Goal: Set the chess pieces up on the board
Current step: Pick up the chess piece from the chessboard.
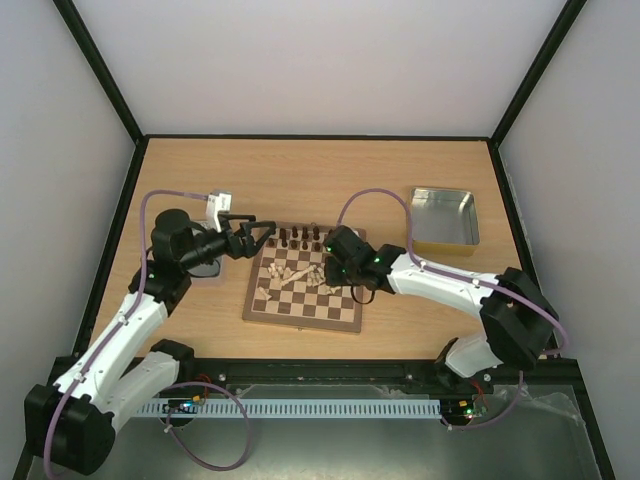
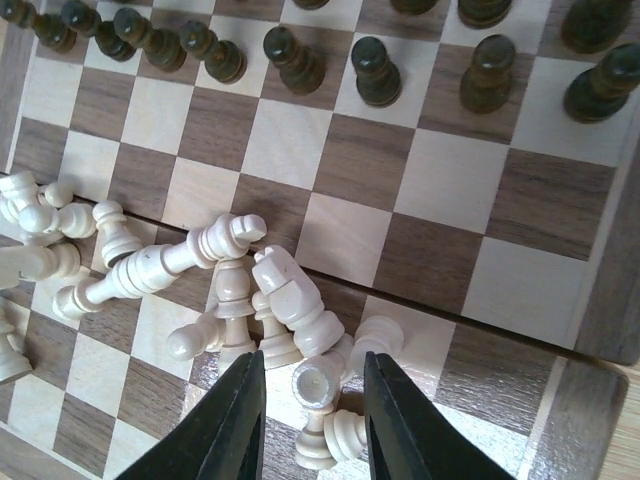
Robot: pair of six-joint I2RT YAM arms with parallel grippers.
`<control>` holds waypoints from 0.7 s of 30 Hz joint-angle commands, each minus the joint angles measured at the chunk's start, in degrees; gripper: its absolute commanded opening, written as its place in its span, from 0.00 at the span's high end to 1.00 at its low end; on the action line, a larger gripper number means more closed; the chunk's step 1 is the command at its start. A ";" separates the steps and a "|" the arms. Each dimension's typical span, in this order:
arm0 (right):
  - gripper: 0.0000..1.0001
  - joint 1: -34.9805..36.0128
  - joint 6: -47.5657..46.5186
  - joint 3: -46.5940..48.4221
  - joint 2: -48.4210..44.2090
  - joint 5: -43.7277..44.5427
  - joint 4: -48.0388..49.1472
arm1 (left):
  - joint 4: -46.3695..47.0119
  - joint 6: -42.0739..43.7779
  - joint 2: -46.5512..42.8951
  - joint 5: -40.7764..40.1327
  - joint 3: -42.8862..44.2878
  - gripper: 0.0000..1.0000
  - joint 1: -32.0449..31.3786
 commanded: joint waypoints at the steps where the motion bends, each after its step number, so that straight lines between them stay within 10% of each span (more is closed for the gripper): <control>1: 0.73 1.04 0.29 2.53 2.33 2.85 -2.59 | -1.48 2.20 -1.82 -1.16 -0.25 0.00 -0.26; 21: 0.83 2.53 2.75 5.27 7.55 3.27 -4.32 | -1.22 2.75 -1.95 -1.81 -0.88 0.00 -0.22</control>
